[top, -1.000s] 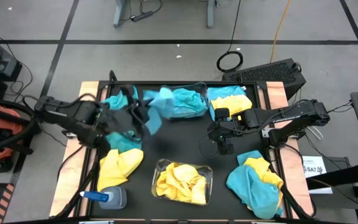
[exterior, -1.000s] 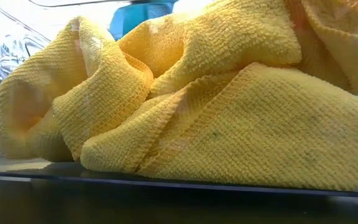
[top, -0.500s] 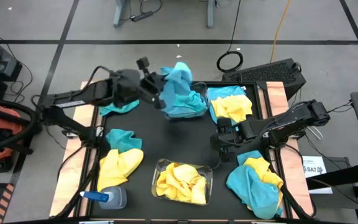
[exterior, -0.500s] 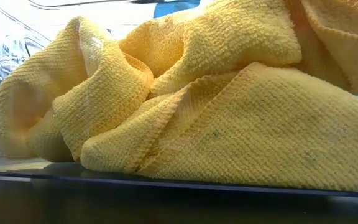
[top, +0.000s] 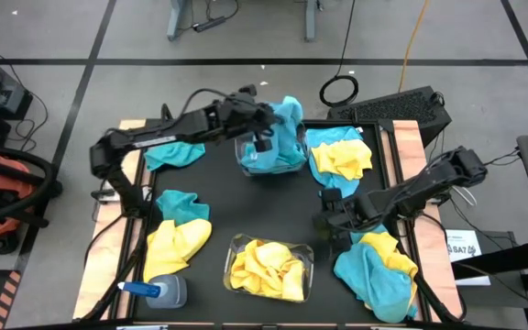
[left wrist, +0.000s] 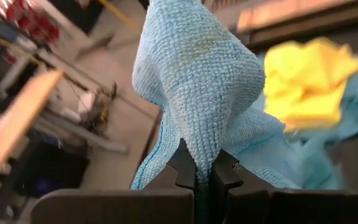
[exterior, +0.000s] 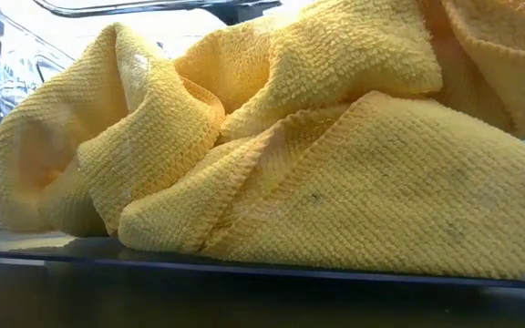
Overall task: Sort microfiber towel by color & place in baskets
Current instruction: Put the blue microfiber towel into the top transparent bin, then put the yellow microfiber towel into the bottom transparent bin
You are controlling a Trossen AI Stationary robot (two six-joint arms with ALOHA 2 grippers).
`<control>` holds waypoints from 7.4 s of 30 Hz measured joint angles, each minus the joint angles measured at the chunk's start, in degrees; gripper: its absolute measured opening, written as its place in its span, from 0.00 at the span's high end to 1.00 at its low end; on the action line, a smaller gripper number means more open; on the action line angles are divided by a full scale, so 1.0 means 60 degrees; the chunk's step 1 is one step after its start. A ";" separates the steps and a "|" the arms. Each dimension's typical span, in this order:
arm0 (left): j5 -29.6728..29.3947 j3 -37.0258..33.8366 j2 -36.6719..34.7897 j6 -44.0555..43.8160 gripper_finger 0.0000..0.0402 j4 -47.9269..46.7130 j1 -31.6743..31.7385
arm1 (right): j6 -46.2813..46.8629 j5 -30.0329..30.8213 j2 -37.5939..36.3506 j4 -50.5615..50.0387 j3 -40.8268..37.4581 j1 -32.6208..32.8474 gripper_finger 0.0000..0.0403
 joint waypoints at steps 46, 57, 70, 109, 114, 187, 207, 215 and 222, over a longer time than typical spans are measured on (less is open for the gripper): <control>0.2787 0.1976 0.4046 -0.1388 0.51 -0.6037 0.0681 | 0.0491 0.0793 -0.1134 0.0232 0.0000 0.0882 0.30; 0.2367 0.3087 0.2273 -0.1539 0.43 -0.7179 -0.0047 | 0.0268 0.0867 -0.1134 0.0381 0.0000 0.0704 0.30; 0.2321 0.3096 -0.0625 -0.3302 0.43 -0.8912 -0.1183 | -0.0111 0.1800 -0.1134 0.0484 0.0000 0.0661 0.30; 0.0955 -0.1542 -0.1193 -0.4190 0.43 -0.3567 -0.6888 | -0.3949 -0.0105 -0.1137 -0.0861 -0.0217 -0.7398 0.30; 0.1012 -0.2416 -0.1193 -0.4273 0.43 -0.2513 -0.7122 | -0.4306 -0.0412 -0.1139 -0.0099 -0.1162 -0.8451 0.30; -0.2612 -0.3490 -0.3709 -0.4449 0.43 -0.2489 -0.6438 | -0.2231 -0.4628 -0.6000 0.7132 -0.0984 -0.4940 1.00; -0.2568 -0.3698 -0.3703 -0.4409 0.43 -0.2494 -0.5820 | -0.3405 -0.5828 -0.3736 1.1602 -0.0984 -0.1600 1.00; -0.2568 -0.3698 -0.3703 -0.4415 0.43 -0.2493 -0.5820 | -0.3622 -0.6242 -0.3118 1.2206 -0.0640 -0.0807 1.00; -0.2564 -0.3705 -0.3703 -0.4430 0.43 -0.2493 -0.5827 | -0.3836 -0.6229 -0.2121 1.2096 -0.0351 -0.0345 1.00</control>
